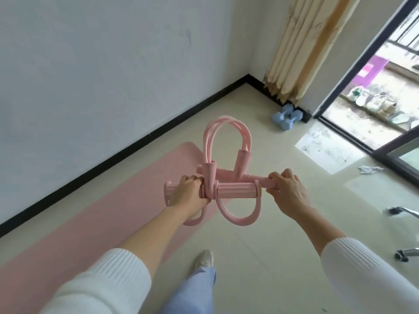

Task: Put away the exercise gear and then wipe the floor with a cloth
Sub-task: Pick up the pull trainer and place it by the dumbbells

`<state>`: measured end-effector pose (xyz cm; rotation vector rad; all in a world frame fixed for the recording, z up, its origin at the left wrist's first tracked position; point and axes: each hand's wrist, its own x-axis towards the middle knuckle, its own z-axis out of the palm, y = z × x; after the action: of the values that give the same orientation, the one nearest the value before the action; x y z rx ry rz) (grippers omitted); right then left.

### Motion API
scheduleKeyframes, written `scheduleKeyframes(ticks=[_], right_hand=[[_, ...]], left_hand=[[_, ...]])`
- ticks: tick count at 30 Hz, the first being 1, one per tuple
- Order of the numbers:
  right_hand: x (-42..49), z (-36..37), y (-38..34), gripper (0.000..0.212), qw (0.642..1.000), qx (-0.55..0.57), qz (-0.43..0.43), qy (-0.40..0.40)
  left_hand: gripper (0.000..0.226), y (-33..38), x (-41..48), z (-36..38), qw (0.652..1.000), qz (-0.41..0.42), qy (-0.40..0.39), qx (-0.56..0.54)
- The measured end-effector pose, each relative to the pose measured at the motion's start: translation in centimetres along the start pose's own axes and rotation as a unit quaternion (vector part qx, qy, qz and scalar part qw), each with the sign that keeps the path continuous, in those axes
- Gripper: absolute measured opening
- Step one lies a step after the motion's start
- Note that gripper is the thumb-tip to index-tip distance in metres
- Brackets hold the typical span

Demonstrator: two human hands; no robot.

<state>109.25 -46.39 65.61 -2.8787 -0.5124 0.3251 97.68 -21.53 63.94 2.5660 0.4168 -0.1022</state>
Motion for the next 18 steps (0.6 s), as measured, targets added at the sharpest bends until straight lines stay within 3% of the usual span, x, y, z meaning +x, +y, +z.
scheduleKeyframes(ticks=[12, 18], right_hand=[[22.9, -7.0, 12.8, 0.027, 0.998, 0.015, 0.061, 0.027], [38.3, -10.5, 21.7, 0.025, 0.998, 0.026, 0.055, 0.01]], left_hand=[[0.028, 11.7, 28.7, 2.5, 0.997, 0.057, -0.043, 0.02], [0.024, 19.9, 43.3, 5.5, 0.998, 0.036, -0.026, 0.044]])
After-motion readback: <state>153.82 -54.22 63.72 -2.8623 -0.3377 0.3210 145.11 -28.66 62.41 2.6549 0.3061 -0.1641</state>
